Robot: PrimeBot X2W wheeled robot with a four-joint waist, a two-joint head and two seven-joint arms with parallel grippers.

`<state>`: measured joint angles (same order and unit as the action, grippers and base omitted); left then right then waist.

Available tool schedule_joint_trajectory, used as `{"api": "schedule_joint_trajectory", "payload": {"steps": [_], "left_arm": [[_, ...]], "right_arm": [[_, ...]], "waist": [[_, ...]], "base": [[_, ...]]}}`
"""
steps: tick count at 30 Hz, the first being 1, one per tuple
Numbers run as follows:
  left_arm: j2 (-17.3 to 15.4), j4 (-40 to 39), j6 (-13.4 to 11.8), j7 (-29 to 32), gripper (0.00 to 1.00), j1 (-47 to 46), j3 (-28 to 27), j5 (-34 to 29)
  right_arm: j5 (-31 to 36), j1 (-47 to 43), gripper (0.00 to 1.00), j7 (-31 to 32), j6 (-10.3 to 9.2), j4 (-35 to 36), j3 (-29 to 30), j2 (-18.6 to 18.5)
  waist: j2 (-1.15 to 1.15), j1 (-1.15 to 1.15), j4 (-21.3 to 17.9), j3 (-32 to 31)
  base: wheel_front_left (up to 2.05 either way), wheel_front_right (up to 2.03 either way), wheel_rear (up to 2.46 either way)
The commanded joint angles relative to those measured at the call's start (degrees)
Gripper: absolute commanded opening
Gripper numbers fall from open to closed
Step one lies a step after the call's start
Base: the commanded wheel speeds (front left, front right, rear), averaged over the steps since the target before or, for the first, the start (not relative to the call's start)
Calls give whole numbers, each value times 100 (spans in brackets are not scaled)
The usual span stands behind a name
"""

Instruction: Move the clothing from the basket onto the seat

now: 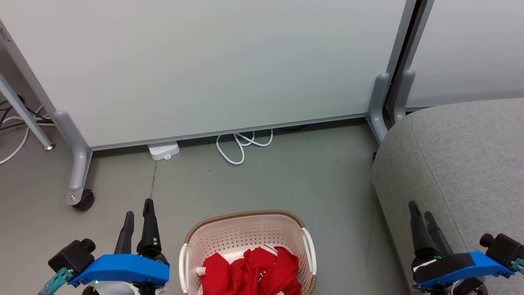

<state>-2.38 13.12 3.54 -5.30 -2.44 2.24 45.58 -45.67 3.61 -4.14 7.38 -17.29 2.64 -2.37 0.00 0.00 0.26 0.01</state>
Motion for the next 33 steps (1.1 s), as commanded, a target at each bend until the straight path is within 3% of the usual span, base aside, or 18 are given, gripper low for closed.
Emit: {"api": "schedule_joint_trajectory", "payload": {"steps": [1,33], "left_arm": [[-48,-87,-14,-62,100,-45,16,-192],[-55,-65,-117,-553,100,-93,325,-2122]], "right_arm": [[164,129,100,-50,9,82,-22,-41],[2165,160,100,-375,13,54,-93,-58]], "waist": [[0,0,2,0],[0,0,18,26]], "base": [[0,0,0],[0,0,0]]}}
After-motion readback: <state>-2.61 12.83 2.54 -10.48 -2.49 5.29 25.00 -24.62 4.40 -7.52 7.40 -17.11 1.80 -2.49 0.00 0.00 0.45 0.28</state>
